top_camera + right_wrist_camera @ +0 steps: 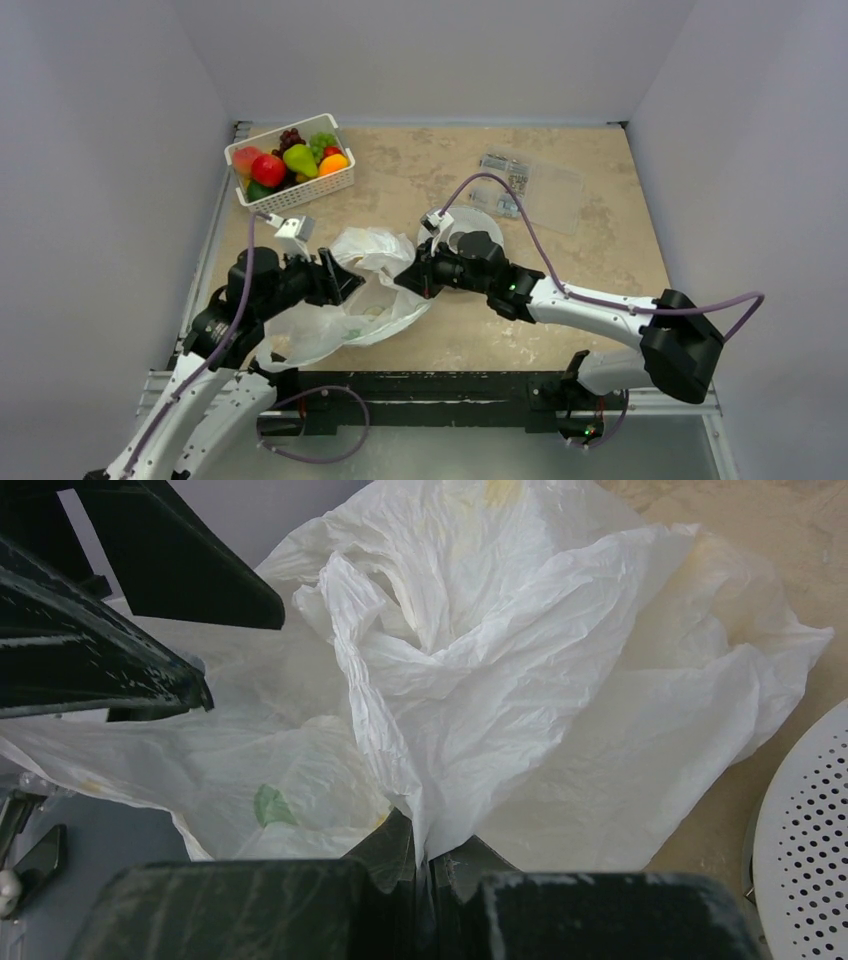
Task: Take the fake fruits out of the plastic bag
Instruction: Adjust the plastic bag at the center of the board.
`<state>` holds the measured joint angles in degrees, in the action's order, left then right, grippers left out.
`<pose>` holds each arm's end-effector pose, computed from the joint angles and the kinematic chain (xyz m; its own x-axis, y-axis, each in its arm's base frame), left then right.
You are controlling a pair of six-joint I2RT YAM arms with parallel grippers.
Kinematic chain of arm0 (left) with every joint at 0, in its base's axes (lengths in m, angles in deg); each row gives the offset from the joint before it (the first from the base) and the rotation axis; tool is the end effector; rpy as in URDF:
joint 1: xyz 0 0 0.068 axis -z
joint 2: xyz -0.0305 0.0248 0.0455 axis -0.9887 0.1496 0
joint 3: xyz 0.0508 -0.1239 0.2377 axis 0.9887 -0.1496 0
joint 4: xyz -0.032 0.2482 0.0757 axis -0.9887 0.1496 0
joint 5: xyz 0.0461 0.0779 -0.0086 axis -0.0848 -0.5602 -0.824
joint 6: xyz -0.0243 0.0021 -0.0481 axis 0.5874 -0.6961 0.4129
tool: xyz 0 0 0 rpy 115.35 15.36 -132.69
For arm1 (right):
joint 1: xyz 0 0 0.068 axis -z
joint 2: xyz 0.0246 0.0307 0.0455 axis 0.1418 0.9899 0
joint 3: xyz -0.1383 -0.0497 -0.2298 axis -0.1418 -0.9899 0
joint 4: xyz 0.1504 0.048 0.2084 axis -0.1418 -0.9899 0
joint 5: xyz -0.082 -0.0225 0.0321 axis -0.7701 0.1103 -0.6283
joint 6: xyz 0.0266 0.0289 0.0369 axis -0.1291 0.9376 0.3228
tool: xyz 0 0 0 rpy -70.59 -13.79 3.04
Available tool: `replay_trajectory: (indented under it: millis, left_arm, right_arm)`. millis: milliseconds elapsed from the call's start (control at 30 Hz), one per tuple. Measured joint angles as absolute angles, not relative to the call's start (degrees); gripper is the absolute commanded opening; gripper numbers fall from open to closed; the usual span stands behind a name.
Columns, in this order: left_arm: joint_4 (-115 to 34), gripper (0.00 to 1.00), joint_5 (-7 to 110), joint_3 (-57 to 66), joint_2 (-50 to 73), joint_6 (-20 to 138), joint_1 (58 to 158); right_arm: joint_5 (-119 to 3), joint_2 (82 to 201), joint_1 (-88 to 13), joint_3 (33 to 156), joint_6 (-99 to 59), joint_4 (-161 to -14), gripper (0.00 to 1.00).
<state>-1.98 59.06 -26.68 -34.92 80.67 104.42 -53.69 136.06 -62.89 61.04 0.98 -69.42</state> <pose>0.1026 -0.0542 0.3074 -0.6461 -0.2916 -0.7054 0.3036 0.7497 -0.5880 0.1654 0.2467 0.2566 -0.5648 -0.0031 -0.8252 -0.7337 0.4595 0.5005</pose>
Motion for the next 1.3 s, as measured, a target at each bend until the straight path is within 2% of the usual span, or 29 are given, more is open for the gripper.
replay_trajectory:
  millis: [267, 333, 400, 533, 767, 867, 967, 1167, 1300]
  left_arm:
    - [-9.5, 0.53, 38.2, -32.0, -28.5, 78.3, 125.3]
    - [-15.2, 0.55, 33.1, -36.4, -27.8, 78.2, 128.7]
    - [-19.6, 0.63, 28.4, -40.2, -25.9, 78.1, 130.4]
    - [-32.0, 0.71, 19.2, -46.2, -18.6, 76.6, 131.7]
    - [-44.0, 0.65, 9.8, -47.8, -5.4, 76.2, 132.1]
    - [-47.1, 0.67, 6.7, -46.7, -0.7, 77.3, 132.1]
    - [-50.0, 0.78, 5.0, -46.7, 1.3, 78.0, 131.8]
    - [-54.4, 0.78, 4.4, -46.7, 1.6, 79.8, 128.4]
    - [-51.4, 0.78, 5.9, -46.4, -1.5, 80.7, 127.9]
  right_arm:
    - [-53.4, 135.0, -62.9, 60.5, 0.8, -69.6, 0.0]
    - [-52.9, 135.0, -62.9, 60.3, 0.8, -69.6, 0.0]
    - [-52.4, 135.1, -62.9, 60.3, 0.8, -69.7, 0.0]
    - [-52.3, 135.2, -62.9, 60.3, 0.8, -69.9, 0.0]
    - [-52.3, 135.2, -62.9, 60.3, 0.4, -70.5, 0.0]
    - [-52.4, 135.2, -62.9, 60.3, 0.3, -70.7, 0.0]
    - [-52.3, 135.2, -62.9, 60.3, 0.1, -70.8, 0.0]
    - [-52.3, 135.1, -62.9, 60.3, -1.0, -71.4, 0.0]
    - [-54.5, 134.7, -62.9, 60.3, -2.7, -74.1, 0.0]
